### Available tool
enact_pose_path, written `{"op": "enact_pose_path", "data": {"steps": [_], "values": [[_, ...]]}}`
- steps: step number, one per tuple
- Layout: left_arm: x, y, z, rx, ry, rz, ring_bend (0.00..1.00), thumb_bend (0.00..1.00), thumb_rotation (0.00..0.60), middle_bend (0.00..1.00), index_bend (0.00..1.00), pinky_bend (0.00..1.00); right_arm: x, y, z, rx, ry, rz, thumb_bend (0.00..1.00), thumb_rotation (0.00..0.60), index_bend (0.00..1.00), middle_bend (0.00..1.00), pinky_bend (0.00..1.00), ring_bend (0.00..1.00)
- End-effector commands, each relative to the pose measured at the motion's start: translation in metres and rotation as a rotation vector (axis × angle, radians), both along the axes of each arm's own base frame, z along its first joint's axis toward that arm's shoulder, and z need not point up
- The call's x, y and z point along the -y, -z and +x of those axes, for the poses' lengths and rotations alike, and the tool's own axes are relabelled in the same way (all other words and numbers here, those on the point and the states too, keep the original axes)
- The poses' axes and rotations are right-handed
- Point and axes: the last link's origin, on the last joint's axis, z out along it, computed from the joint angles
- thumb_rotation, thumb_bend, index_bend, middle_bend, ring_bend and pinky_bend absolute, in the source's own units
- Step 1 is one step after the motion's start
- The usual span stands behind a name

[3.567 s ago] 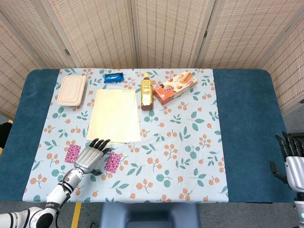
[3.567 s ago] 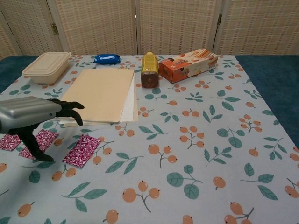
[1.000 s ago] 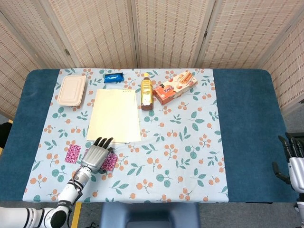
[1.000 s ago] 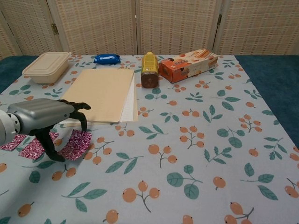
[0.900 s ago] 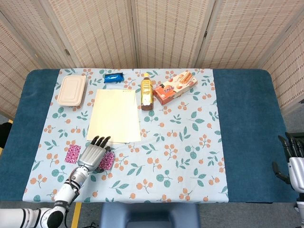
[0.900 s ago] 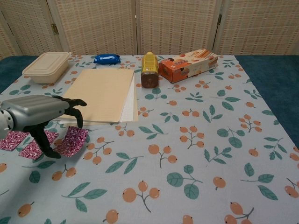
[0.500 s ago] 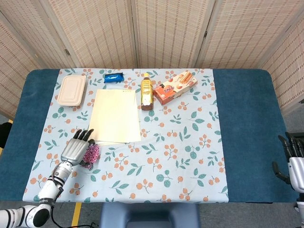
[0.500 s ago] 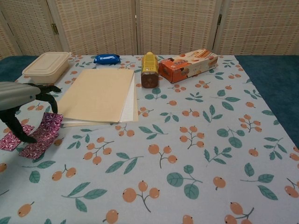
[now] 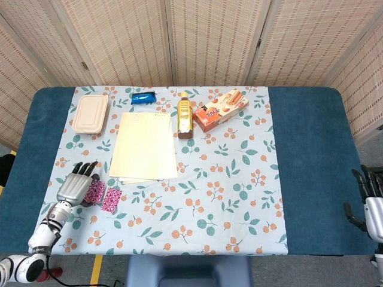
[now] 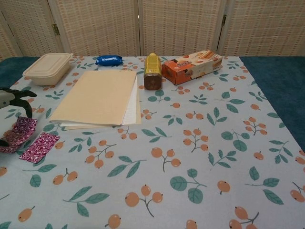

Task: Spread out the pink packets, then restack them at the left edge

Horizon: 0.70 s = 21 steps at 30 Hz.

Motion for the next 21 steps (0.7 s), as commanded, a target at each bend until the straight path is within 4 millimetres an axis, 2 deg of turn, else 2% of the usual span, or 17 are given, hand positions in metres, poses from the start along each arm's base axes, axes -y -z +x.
{"op": "enact_pose_path", "data": {"steps": [1,8,21], "values": [[0.001,0.000,-0.008,-0.014,0.000,-0.019,0.00,0.13,0.600,0.00,0.35,0.00,0.000,0.001,0.001,0.000,-0.001,0.002,0.45,0.600,0.00,0.01,0.00,0.00],[-0.001,0.000,-0.021,-0.009,-0.011,-0.036,0.00,0.13,0.600,0.00,0.35,0.00,-0.002,0.002,0.002,0.000,0.001,0.000,0.45,0.600,0.01,0.01,0.00,0.00],[-0.005,-0.005,-0.028,-0.017,-0.015,-0.031,0.00,0.13,0.600,0.00,0.34,0.00,-0.003,0.002,0.003,-0.002,0.002,-0.004,0.45,0.600,0.01,0.01,0.00,0.00]]}}
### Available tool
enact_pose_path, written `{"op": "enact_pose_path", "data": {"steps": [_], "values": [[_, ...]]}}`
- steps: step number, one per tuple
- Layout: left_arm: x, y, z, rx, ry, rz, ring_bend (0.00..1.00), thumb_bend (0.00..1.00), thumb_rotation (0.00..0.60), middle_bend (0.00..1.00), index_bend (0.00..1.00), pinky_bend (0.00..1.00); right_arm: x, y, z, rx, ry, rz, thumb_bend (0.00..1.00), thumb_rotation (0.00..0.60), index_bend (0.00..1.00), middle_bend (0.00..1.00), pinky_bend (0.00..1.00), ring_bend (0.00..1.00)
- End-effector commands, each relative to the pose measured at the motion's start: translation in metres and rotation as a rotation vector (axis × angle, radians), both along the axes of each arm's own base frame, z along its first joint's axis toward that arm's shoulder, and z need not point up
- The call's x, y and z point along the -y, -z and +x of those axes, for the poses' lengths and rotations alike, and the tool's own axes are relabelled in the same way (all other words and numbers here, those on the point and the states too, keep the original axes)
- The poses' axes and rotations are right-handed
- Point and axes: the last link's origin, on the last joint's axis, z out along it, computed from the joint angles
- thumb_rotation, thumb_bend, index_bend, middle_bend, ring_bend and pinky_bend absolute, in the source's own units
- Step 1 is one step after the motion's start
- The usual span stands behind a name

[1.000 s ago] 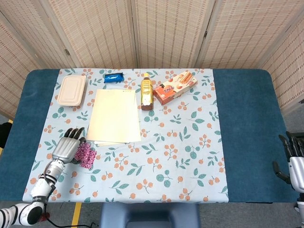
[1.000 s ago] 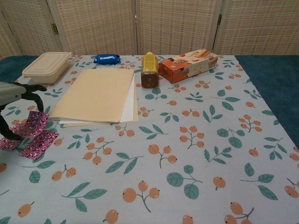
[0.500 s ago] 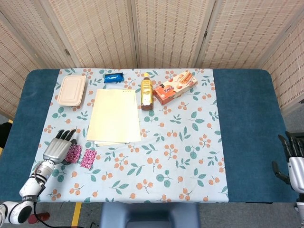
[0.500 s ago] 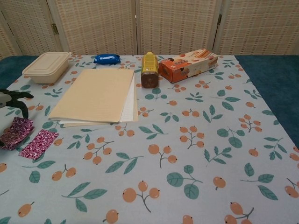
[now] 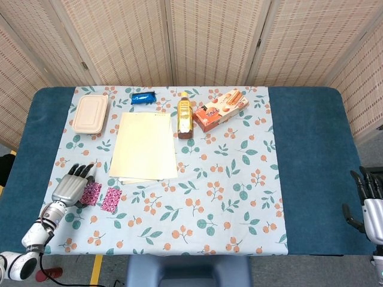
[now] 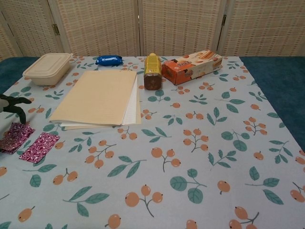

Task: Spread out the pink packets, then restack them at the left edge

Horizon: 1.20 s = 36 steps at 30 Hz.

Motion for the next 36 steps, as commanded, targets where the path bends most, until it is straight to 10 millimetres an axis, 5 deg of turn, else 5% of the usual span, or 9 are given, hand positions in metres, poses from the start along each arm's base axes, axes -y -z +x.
{"op": "enact_pose_path", "data": {"steps": [1,36], "values": [[-0.0007,-0.0017,-0.0013,-0.003,-0.002,0.002,0.00,0.13,0.600,0.00,0.34,0.00,0.0000,0.0001,0.0001,0.000,0.000,0.000,0.45,0.600,0.01,0.01,0.00,0.00],[-0.0001,0.0000,-0.0003,-0.008,-0.018,-0.003,0.00,0.13,0.600,0.00,0.31,0.00,-0.0023,-0.0012,-0.0020,0.004,0.006,-0.010,0.45,0.600,0.01,0.01,0.00,0.00]]}}
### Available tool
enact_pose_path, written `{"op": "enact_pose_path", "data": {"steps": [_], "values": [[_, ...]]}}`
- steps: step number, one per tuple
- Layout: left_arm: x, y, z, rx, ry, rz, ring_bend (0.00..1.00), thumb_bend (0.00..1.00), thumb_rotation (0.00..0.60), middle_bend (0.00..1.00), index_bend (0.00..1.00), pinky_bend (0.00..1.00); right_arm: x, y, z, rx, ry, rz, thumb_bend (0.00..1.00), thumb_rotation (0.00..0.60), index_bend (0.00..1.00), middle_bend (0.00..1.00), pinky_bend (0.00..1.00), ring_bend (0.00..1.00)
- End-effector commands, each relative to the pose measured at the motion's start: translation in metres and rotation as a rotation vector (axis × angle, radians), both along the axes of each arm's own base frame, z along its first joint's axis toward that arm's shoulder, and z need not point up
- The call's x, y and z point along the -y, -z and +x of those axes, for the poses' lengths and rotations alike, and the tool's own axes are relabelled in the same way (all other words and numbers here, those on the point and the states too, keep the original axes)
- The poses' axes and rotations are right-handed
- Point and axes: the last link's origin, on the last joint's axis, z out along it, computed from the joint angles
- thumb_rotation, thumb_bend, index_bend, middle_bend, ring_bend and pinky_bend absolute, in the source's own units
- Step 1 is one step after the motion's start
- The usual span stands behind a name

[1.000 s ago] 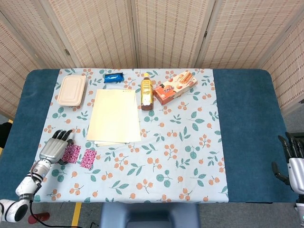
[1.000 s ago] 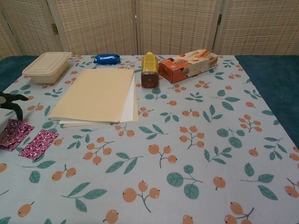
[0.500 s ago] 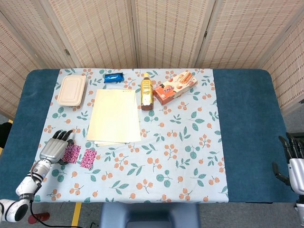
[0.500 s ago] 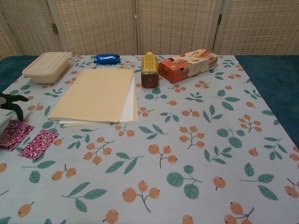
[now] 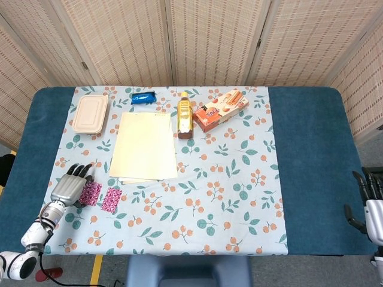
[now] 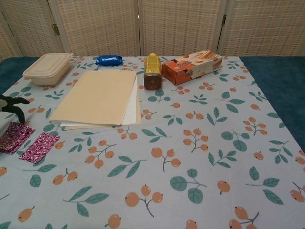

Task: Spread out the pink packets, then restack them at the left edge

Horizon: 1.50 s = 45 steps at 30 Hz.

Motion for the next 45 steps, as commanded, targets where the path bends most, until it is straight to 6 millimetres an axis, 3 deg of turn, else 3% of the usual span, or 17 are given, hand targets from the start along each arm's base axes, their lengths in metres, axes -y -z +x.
{"op": "enact_pose_path", "data": {"steps": [1,21,28,36,45], "values": [[0.000,0.001,0.001,0.001,-0.001,-0.001,0.00,0.13,0.600,0.00,0.31,0.00,0.000,0.000,0.000,0.001,0.001,0.001,0.45,0.600,0.00,0.01,0.00,0.00],[0.003,0.005,0.002,-0.004,-0.016,-0.012,0.00,0.13,0.600,0.00,0.24,0.00,0.000,0.000,-0.001,0.001,0.006,-0.001,0.45,0.600,0.01,0.01,0.00,0.00],[0.013,0.001,0.025,0.036,0.058,-0.015,0.00,0.13,0.600,0.00,0.25,0.00,0.000,0.000,0.000,-0.001,0.002,0.000,0.45,0.600,0.01,0.01,0.00,0.00],[0.019,0.020,0.050,0.038,0.103,-0.076,0.00,0.13,0.600,0.00,0.25,0.00,-0.002,-0.002,-0.005,0.005,0.017,-0.008,0.45,0.600,0.01,0.01,0.00,0.00],[0.023,0.037,0.062,0.039,0.106,-0.091,0.00,0.13,0.600,0.00,0.25,0.00,-0.004,-0.002,-0.011,0.013,0.025,-0.010,0.45,0.600,0.01,0.01,0.00,0.00]]}}
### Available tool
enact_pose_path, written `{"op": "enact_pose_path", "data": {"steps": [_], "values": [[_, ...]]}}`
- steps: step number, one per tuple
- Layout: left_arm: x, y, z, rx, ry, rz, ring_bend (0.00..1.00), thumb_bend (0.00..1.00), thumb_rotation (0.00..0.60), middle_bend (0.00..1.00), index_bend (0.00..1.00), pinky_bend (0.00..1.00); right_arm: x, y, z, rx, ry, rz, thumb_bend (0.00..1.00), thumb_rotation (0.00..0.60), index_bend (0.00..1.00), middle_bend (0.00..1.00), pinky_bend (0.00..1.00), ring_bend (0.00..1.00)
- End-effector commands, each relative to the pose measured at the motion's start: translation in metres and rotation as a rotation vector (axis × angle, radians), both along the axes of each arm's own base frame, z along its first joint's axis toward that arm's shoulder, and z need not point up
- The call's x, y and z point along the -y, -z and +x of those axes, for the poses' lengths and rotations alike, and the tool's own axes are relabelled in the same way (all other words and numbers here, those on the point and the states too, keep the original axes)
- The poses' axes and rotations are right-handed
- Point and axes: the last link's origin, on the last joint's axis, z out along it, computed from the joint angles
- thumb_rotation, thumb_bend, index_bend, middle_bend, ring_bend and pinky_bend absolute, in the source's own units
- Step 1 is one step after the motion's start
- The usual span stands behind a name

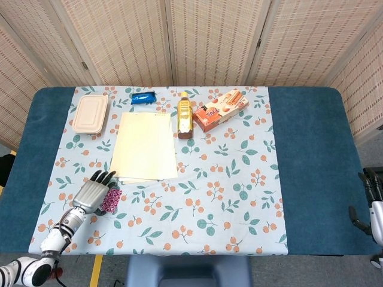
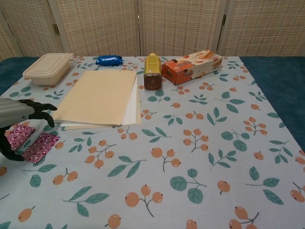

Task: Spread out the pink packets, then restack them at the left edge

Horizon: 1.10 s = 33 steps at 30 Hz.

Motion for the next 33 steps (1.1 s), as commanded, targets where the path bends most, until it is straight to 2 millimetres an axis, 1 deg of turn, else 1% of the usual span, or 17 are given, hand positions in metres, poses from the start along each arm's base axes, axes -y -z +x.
{"op": "enact_pose_path", "data": {"steps": [1,12,24,33], "values": [[0.002,0.005,0.004,0.006,-0.005,-0.007,0.00,0.13,0.600,0.00,0.25,0.00,0.000,0.000,-0.001,0.002,0.001,0.000,0.45,0.600,0.01,0.01,0.00,0.00],[0.002,0.015,0.005,-0.018,-0.012,-0.008,0.00,0.13,0.600,0.00,0.23,0.00,-0.002,0.000,-0.004,0.005,0.009,0.000,0.45,0.600,0.00,0.01,0.00,0.00],[0.001,0.013,-0.002,-0.033,-0.028,-0.001,0.00,0.13,0.600,0.00,0.24,0.00,0.000,0.001,-0.003,0.004,0.007,0.005,0.45,0.600,0.00,0.01,0.00,0.00],[-0.002,0.014,-0.006,-0.033,-0.040,0.003,0.00,0.13,0.600,0.00,0.27,0.00,0.001,0.002,-0.002,0.004,0.005,0.007,0.45,0.600,0.01,0.01,0.00,0.00]]}}
